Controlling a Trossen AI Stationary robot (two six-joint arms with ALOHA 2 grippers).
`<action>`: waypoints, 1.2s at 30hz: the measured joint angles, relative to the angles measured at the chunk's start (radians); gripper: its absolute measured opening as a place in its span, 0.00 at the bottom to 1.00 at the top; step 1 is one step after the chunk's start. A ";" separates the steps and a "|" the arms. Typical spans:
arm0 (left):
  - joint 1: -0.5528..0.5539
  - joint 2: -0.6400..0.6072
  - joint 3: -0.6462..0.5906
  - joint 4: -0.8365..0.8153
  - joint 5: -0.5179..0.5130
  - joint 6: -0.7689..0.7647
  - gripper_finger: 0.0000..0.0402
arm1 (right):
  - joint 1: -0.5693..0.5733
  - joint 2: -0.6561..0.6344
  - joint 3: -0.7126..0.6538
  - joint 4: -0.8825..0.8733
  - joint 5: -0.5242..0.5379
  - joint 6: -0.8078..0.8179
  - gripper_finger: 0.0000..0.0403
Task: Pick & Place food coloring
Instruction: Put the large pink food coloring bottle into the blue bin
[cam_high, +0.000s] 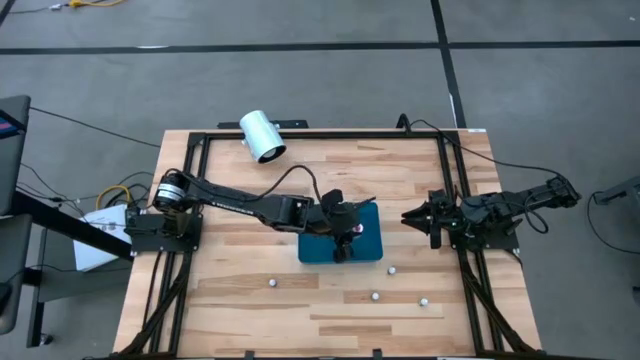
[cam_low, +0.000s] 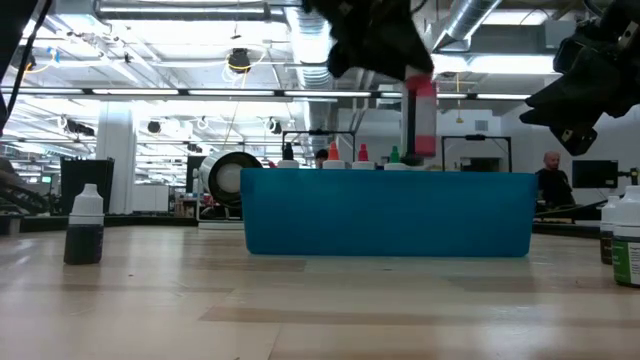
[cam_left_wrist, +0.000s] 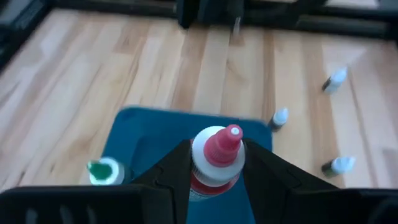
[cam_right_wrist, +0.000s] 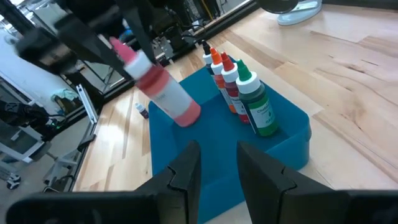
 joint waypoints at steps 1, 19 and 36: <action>0.000 0.000 -0.015 0.010 0.000 -0.001 0.28 | 0.000 0.000 0.000 0.000 0.000 0.000 0.23; -0.038 0.001 -0.187 0.062 -0.014 -0.103 0.28 | 0.000 0.000 0.000 0.000 0.000 0.001 0.23; -0.055 0.001 -0.187 -0.071 -0.061 -0.054 0.28 | -0.001 0.000 0.000 0.000 0.000 0.010 0.23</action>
